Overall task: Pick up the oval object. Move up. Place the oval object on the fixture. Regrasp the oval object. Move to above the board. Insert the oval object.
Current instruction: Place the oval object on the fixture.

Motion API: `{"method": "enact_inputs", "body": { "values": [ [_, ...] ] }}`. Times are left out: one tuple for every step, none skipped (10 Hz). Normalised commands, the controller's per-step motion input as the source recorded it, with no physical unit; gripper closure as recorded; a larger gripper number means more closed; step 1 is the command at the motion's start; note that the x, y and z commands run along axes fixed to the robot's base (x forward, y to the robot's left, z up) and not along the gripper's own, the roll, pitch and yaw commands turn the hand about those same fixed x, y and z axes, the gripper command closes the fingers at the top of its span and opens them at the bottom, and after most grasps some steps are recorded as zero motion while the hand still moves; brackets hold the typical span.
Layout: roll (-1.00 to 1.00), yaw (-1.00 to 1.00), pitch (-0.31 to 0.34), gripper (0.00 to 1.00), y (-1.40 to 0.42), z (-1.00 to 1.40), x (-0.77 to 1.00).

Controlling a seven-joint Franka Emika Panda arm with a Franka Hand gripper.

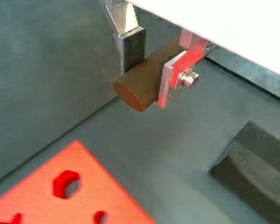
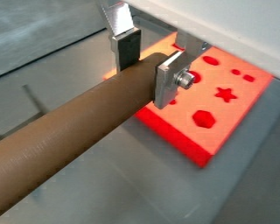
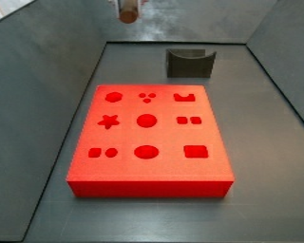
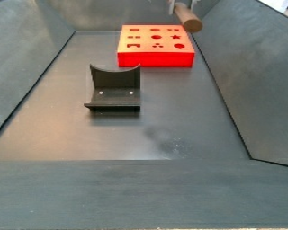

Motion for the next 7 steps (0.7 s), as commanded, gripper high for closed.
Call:
{"method": "enact_inputs", "body": {
  "values": [
    [0.08,0.15,0.006,1.00,0.42,-0.10,1.00],
    [0.08,0.07,0.018,1.00,0.38,-0.09,1.00],
    [0.08,0.05,0.022,1.00,0.36,-0.09,1.00],
    [0.06,0.02,0.027,1.00,0.32,-0.09,1.00],
    [0.05,0.00,0.032,1.00,0.30,-0.08,1.00],
    [0.04,-0.01,0.038,1.00,0.28,-0.08,1.00],
    [0.03,-0.02,0.048,1.00,0.26,-0.07,1.00]
  ]
}}
